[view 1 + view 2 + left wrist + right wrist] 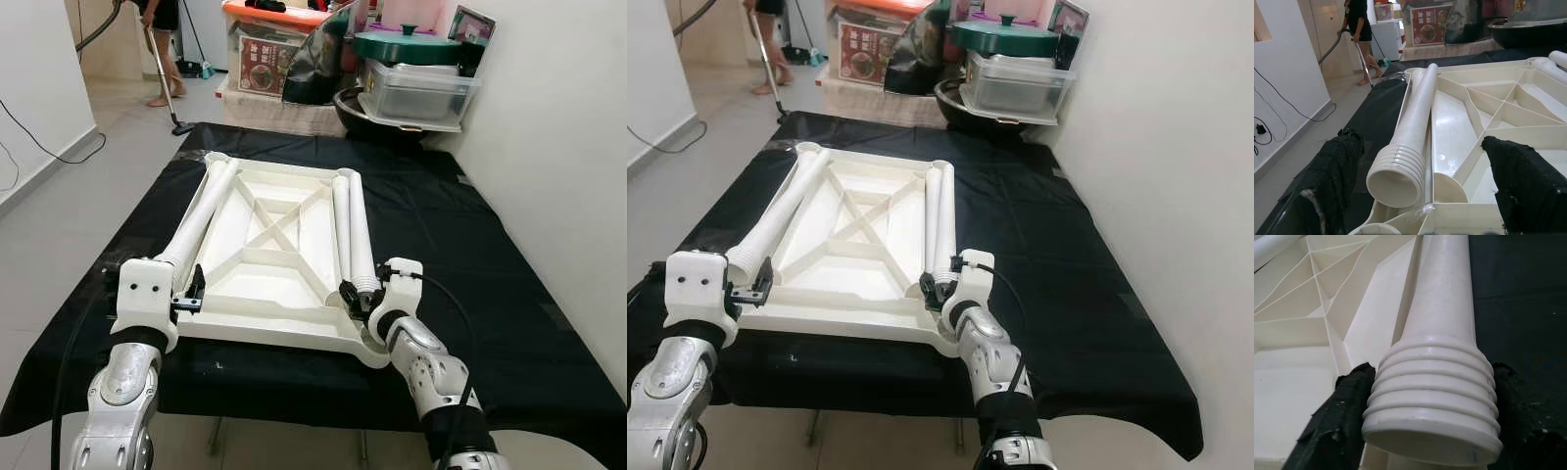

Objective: Building children table

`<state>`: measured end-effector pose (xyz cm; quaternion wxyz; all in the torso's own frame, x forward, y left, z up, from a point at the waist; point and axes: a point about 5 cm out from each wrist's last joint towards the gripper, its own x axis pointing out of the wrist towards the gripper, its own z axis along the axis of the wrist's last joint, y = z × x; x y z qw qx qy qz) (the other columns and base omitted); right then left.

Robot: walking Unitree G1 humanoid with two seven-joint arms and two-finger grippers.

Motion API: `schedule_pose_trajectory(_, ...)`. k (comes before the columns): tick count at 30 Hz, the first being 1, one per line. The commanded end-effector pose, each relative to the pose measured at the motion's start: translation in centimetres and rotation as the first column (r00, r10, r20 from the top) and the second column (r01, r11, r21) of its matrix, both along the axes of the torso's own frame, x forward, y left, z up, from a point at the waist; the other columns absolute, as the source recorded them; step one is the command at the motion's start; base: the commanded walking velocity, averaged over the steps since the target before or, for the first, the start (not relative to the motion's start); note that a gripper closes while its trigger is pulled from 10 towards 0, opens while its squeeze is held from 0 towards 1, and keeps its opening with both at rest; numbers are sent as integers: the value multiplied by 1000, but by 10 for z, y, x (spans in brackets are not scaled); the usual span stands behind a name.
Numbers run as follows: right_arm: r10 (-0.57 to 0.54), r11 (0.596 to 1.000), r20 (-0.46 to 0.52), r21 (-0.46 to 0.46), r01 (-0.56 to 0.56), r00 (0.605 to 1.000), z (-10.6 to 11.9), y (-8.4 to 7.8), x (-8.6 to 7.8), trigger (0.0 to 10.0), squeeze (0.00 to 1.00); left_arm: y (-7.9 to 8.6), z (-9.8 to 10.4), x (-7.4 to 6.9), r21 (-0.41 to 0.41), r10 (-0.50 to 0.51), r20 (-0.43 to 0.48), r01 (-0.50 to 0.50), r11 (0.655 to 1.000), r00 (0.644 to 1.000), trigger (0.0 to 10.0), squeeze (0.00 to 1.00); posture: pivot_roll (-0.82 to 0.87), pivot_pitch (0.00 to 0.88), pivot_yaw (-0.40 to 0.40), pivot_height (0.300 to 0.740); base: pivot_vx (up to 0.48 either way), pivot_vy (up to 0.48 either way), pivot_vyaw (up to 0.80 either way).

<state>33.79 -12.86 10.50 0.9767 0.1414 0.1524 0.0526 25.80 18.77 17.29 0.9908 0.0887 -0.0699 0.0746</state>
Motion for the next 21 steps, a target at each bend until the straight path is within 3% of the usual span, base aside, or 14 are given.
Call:
schedule_pose_trajectory(1, -24, 1000, 16, 13, 23, 1000, 0, -4, 1, 0, 0, -2, -2, 2, 13, -8, -4, 8, 1000, 1000, 10000, 0, 91, 0, -144, 740, 0, 0, 0)
schedule_pose_trajectory(13, -46, 998, 109, 39, 42, 993, 16, -9, 5, 0, 0, 0, 0, 5, 18, -5, 6, 5, 1000, 1000, 10000, 0, 87, 0, -143, 740, 0, 0, 0)
schedule_pose_trajectory(15, -30, 998, 208, 66, 17, 978, 37, -13, 9, 0, 0, 0, 4, 7, 0, -17, 21, 17, 1000, 1000, 10000, 0, 83, 0, -141, 740, 0, 0, 0)
schedule_pose_trajectory(18, -23, 997, 248, 77, 4, 968, 45, -15, 10, 0, 0, 1, 6, 8, -12, -25, 30, 25, 1000, 999, 10000, 0, 83, 0, -141, 740, 0, 0, 0)
schedule_pose_trajectory(21, 95, 978, 383, 136, -158, 919, 73, -19, 8, 0, 0, -1, 16, 14, -122, -117, 57, 123, 985, 992, 10000, 0, 75, 0, -137, 740, 0, 0, 0)
